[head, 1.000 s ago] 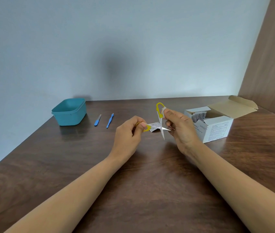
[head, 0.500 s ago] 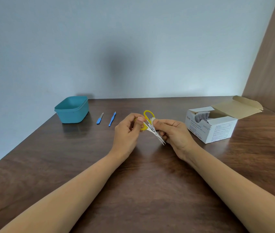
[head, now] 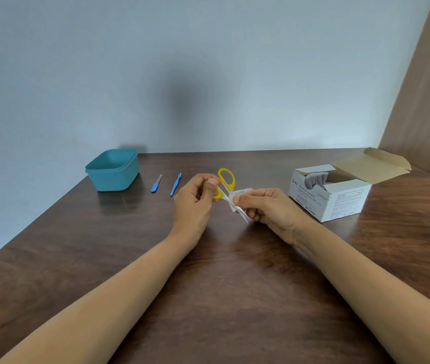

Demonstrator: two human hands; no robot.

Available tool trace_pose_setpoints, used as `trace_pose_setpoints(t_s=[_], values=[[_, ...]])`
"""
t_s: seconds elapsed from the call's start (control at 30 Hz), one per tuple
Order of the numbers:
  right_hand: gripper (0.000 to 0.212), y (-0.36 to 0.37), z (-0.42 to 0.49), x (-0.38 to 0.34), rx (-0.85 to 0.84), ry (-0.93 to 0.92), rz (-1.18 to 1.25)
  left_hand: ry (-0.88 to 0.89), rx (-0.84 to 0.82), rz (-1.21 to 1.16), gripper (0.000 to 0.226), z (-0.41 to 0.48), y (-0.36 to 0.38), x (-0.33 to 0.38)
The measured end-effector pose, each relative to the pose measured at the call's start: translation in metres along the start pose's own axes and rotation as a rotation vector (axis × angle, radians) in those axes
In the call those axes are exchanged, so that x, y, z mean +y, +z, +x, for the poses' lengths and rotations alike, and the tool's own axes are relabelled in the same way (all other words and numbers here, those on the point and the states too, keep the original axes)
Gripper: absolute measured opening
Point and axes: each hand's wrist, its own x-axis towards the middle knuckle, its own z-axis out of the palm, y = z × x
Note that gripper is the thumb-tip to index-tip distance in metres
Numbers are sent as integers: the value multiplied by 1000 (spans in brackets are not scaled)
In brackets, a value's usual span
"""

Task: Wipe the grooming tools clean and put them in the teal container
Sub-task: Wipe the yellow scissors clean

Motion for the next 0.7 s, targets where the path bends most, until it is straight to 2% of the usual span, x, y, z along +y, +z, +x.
trace_pose_setpoints(t_s=[0.37, 0.53, 0.7], values=[[19, -4, -3, -5, -86, 16, -102, -56, 41, -70, 17, 4, -1, -1], [5, -4, 0, 2, -22, -11, 29, -23, -18, -43, 19, 2, 0, -2], [17, -4, 1, 2, -19, -9, 55, 26, -52, 4, 20, 1, 2, -2]])
